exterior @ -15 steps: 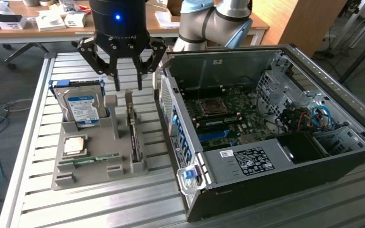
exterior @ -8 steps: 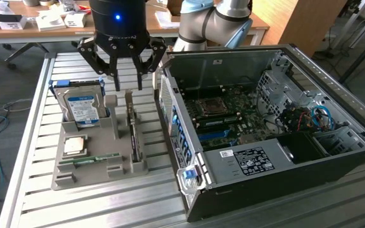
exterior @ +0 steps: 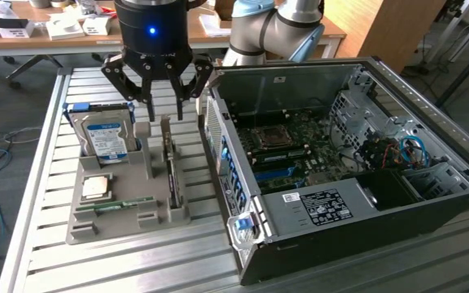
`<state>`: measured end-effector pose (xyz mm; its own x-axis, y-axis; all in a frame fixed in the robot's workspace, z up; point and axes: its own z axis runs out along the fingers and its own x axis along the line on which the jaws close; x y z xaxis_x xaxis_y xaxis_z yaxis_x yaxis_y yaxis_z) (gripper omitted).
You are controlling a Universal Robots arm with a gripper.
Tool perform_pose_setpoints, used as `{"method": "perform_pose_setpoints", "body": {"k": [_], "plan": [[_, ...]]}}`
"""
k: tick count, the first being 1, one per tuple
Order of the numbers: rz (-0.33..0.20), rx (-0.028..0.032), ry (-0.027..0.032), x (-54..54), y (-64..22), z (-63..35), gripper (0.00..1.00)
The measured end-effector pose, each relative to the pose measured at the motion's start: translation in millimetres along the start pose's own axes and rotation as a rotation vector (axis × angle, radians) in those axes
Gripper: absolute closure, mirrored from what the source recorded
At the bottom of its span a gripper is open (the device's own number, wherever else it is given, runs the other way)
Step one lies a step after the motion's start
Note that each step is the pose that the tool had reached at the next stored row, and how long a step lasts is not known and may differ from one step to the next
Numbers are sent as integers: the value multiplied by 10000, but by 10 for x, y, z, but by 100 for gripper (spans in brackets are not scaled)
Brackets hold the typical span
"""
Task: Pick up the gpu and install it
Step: 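Pick up the gpu and move the gpu toward the slot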
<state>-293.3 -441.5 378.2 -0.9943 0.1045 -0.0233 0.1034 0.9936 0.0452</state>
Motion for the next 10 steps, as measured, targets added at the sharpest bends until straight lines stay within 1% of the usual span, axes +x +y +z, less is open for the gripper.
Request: {"method": "perform_pose_setpoints", "body": {"k": [10], "plan": [[0, 1, 0, 4, -8, 178, 53]]}}
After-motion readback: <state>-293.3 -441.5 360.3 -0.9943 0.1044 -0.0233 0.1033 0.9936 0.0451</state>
